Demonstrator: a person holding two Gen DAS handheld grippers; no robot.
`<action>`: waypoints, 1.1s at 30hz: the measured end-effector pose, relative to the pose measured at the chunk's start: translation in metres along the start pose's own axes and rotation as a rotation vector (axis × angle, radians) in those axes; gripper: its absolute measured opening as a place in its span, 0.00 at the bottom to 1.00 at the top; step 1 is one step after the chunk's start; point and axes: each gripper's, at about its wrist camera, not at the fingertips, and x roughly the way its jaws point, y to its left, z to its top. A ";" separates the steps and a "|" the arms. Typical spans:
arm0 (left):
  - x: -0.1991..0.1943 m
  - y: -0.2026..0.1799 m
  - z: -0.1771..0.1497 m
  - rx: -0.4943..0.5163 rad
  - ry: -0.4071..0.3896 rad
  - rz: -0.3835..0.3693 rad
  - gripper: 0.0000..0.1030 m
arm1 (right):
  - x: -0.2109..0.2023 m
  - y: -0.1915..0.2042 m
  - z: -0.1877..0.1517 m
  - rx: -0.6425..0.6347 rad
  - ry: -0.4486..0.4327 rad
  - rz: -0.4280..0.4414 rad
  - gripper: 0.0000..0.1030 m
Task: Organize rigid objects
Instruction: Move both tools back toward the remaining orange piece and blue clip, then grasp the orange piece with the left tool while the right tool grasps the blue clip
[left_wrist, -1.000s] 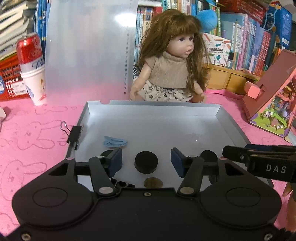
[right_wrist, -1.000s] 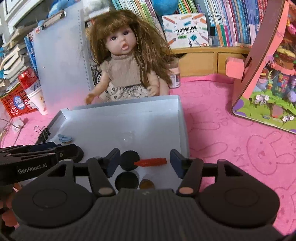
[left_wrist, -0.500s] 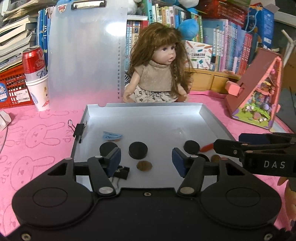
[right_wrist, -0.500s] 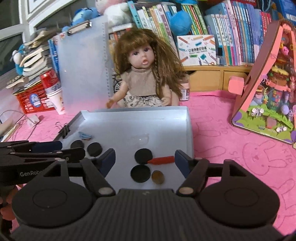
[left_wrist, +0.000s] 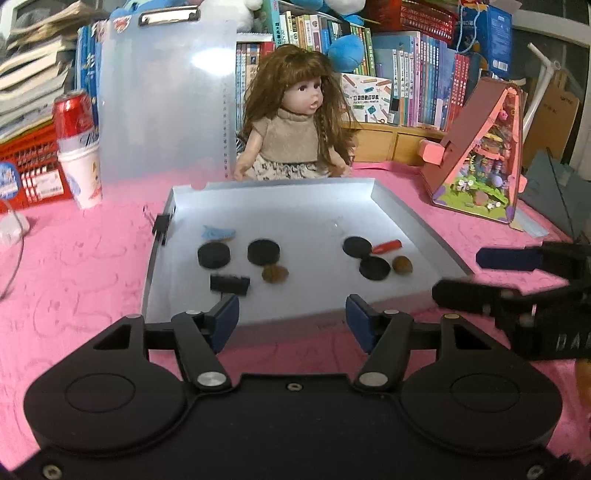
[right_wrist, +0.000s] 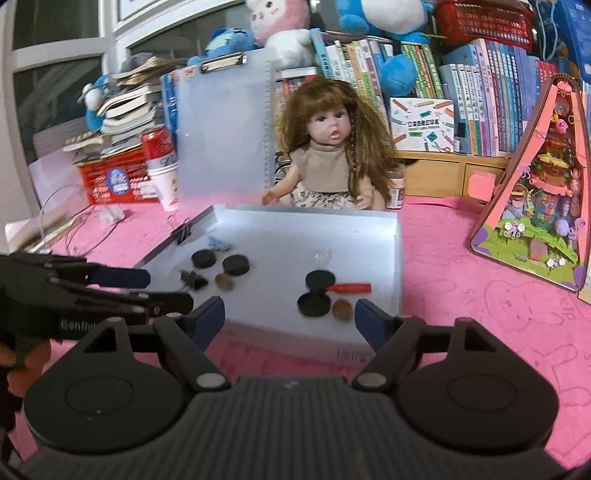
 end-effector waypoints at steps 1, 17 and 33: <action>-0.003 0.001 -0.004 -0.008 0.000 -0.006 0.60 | -0.003 0.002 -0.005 -0.004 0.000 0.008 0.84; -0.035 0.000 -0.051 0.018 0.000 0.038 0.61 | -0.024 0.055 -0.071 -0.198 0.088 0.238 0.65; -0.049 0.010 -0.067 -0.011 0.005 0.064 0.61 | -0.031 0.070 -0.077 -0.296 0.057 0.175 0.40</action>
